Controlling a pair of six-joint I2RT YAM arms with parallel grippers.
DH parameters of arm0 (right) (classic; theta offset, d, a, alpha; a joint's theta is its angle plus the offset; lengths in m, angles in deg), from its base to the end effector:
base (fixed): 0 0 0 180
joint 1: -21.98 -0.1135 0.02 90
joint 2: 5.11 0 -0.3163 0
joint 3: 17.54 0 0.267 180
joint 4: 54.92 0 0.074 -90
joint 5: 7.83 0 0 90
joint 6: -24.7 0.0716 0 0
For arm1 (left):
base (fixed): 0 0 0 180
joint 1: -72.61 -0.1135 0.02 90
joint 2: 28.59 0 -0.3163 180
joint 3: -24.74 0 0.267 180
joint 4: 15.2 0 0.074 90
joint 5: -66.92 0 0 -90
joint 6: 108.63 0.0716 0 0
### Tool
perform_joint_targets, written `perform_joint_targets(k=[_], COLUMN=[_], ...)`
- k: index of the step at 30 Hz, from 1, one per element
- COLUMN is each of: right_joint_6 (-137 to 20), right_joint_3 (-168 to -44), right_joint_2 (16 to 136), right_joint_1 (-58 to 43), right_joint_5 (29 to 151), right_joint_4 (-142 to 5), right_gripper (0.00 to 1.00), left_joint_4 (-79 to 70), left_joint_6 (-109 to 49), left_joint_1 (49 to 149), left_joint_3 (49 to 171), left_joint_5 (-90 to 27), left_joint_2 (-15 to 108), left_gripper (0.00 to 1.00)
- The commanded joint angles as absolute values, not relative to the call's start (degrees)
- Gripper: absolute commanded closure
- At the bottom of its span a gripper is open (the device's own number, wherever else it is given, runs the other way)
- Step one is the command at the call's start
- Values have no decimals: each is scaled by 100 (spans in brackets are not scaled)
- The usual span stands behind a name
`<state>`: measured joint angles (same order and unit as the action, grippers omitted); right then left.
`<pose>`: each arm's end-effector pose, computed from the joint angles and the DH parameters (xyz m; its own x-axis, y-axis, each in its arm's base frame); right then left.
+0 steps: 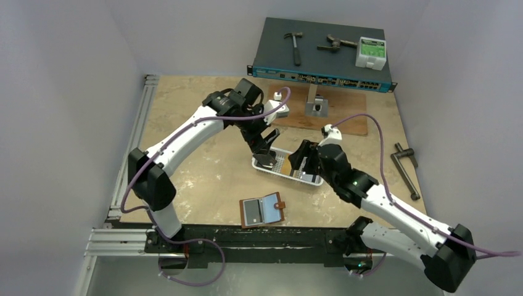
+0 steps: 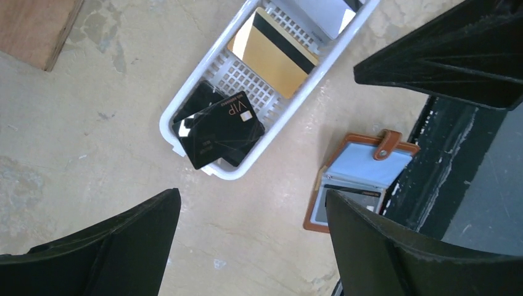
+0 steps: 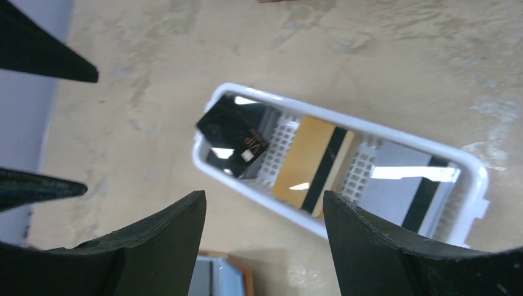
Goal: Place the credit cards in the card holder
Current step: Pick up the credit card from the storage box.
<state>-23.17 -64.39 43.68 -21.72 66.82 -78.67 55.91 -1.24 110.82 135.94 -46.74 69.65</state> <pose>0.1630 0.1296 0.2804 -0.5637 0.3561 -0.7453 -0.1560 0.8402 0.5194 0.2959 -0.2695 0.3678 -0.4179 0.6773 -0.6055 0.8989 0.4048 -0.1676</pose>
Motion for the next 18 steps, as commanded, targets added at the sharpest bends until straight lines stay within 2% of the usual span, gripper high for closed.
perform_joint_targets(k=[1,9,18], right_joint_6=[-2819,-2788,-2681], right_joint_3=[-7005,-7175,-7101], right_joint_2=[5265,6254,6878], right_joint_1=[-1678,-1465,-1465], right_joint_5=[6522,6794,7214], right_joint_4=[-8263,-7683,-7095], right_gripper=[30,28,28], left_joint_4=[5029,4003,3406], left_joint_6=[-303,97,51], left_joint_1=[11066,11066,11071], left_joint_3=[13777,14004,13498], left_joint_5=[-4421,-3955,-3805], left_joint_2=[7419,8258,8270], left_gripper=[14,16,16])
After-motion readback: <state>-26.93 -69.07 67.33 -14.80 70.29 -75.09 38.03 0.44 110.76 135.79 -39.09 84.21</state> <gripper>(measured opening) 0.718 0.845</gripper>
